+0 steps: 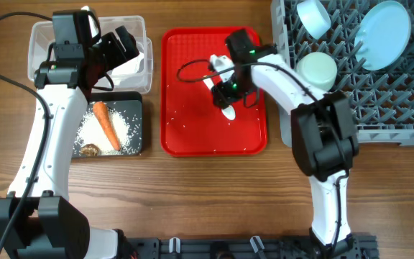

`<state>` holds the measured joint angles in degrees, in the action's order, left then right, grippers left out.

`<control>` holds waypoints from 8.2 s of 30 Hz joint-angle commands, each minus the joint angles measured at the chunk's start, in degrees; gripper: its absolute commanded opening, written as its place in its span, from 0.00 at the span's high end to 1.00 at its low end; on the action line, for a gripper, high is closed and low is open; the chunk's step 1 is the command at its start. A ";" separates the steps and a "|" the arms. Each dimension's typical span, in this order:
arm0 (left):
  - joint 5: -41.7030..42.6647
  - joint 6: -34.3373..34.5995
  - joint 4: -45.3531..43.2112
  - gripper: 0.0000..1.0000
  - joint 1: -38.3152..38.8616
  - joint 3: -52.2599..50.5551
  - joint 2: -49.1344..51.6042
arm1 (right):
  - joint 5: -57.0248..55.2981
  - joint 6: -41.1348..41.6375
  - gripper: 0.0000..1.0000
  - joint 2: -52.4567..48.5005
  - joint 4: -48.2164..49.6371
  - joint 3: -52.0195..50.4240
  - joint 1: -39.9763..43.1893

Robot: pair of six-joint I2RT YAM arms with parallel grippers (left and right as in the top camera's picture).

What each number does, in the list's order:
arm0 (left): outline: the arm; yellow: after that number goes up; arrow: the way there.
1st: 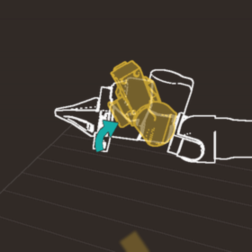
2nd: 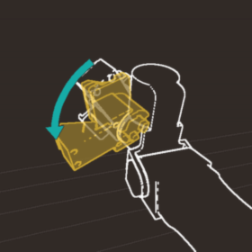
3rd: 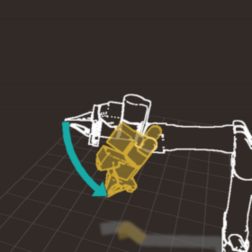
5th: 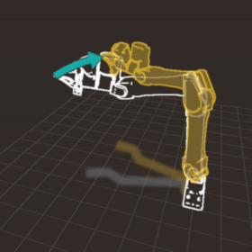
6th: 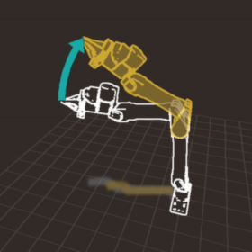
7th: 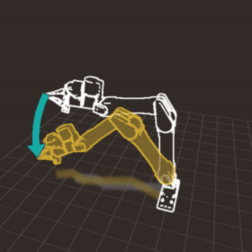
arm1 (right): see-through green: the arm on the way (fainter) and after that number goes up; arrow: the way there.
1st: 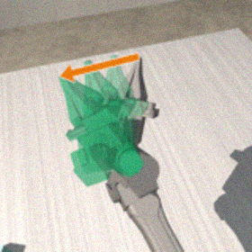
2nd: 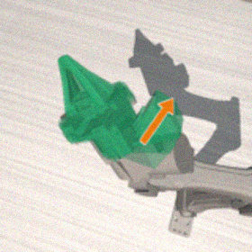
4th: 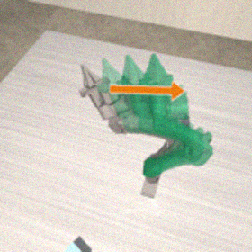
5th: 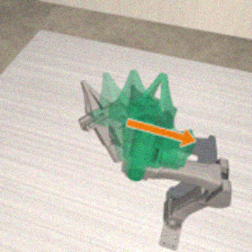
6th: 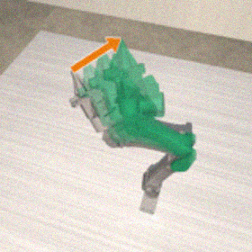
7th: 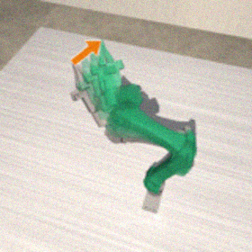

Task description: Sort waste into correct bins and load items into the dishwasher rack

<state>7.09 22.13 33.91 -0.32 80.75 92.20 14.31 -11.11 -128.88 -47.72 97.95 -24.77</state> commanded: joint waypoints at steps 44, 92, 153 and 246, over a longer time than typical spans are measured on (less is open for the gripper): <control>-0.55 -0.90 -0.17 0.00 0.15 0.48 0.20 | -12.02 11.10 0.43 5.44 2.16 -3.43 -1.55; -0.55 -0.90 -0.15 0.00 0.15 0.48 0.20 | -8.07 5.14 0.96 -7.65 7.76 -5.84 0.44; -0.55 -0.90 -0.15 0.00 0.15 0.48 0.20 | 5.03 3.74 0.96 23.37 0.00 -4.85 3.32; -10.38 -0.96 -28.63 0.00 -0.07 -48.39 -44.24 | -9.38 17.18 0.00 128.61 48.06 -97.66 24.20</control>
<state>-1.80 21.74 12.69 0.75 48.34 59.92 5.89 6.13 -0.78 0.05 0.34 -0.34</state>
